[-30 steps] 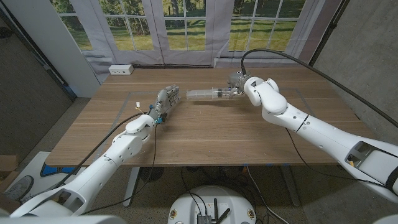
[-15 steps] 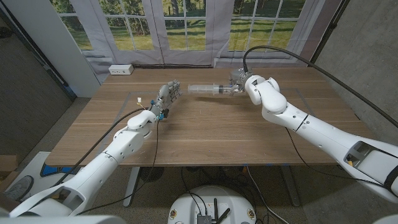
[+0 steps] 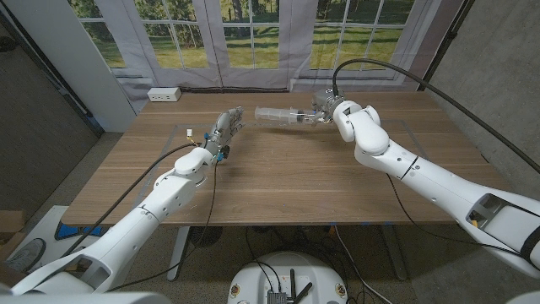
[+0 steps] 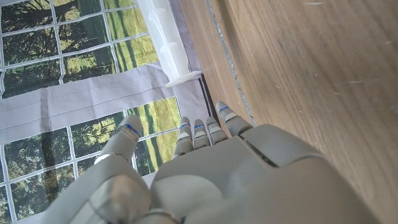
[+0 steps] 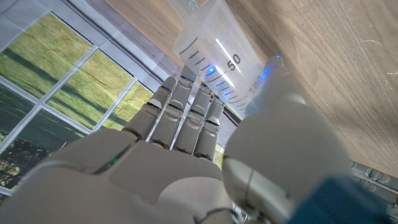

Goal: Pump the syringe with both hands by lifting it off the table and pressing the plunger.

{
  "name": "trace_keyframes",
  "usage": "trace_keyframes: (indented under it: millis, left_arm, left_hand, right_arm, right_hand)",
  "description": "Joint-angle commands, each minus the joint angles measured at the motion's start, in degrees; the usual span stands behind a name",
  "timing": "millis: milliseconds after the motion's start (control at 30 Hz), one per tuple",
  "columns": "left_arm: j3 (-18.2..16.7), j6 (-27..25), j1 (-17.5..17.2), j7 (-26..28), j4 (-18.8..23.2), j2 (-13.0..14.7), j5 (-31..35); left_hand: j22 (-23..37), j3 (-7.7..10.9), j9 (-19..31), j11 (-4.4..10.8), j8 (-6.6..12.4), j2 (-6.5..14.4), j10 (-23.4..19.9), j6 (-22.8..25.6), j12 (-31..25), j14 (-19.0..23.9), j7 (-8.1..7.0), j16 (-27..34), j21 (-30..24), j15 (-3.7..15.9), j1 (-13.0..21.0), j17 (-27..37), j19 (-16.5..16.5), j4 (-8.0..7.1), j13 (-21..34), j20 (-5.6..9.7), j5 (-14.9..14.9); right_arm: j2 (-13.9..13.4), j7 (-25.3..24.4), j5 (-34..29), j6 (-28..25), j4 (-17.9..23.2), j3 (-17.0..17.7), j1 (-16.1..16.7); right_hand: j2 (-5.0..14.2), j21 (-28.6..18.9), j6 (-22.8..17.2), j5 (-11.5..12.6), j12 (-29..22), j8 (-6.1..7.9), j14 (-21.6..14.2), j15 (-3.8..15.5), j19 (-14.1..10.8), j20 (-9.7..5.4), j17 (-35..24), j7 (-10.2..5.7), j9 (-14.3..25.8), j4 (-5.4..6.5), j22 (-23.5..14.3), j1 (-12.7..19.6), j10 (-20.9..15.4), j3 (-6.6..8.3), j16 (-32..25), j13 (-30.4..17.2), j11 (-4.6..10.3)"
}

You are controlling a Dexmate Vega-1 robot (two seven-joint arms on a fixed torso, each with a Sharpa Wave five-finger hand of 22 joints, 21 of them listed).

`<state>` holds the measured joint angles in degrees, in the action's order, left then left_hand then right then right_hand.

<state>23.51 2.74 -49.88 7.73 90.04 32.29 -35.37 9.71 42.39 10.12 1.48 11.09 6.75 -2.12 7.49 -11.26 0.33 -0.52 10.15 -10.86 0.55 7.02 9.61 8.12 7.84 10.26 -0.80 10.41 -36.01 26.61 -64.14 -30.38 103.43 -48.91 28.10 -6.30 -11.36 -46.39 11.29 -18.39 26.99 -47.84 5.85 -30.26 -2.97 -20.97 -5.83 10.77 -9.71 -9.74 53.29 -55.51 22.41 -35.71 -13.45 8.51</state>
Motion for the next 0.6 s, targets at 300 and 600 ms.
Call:
trace_keyframes:
  millis: [300, 600]
  left_arm:
    - [1.0, -1.6, -0.4, 6.1, 5.0, 1.8, 7.6]
    - [1.8, -1.5, -0.2, 8.8, 7.5, 2.9, 13.7]
  left_hand:
    - [0.2, 0.19, 0.2, -0.15, 0.04, 0.9, -0.4, 0.4, -0.5, 0.7, 0.63, 0.3, -0.6, 0.57, 1.3, 0.1, 1.0, 1.15, 0.2, -0.12, 0.3]
    - [0.2, 0.16, 0.2, 0.12, -0.1, 0.9, -0.4, 0.2, -0.4, 0.5, 0.5, 0.2, -0.5, 0.73, 1.6, 0.1, 0.9, 1.48, 0.2, -0.06, 0.3]
  right_arm:
    - [0.5, -11.1, 7.7, -2.0, 0.7, 3.9, 4.7]
    - [0.6, -18.4, 15.9, -4.0, 1.4, 7.3, 8.1]
  right_hand:
    - [12.4, -0.2, -6.5, 0.4, 0.7, -0.43, -0.8, 7.96, -0.8, -6.43, -0.1, -5.63, 0.3, 0.0, -0.1, 13.3, -2.7, -0.4, 0.9, -0.1, 3.08]
    - [12.53, -0.3, -7.1, 0.4, 1.1, -0.88, -1.3, 7.97, -1.4, -6.79, -0.3, -5.6, 0.3, 0.02, -0.1, 13.6, -3.0, -0.78, 1.7, -0.2, 3.09]
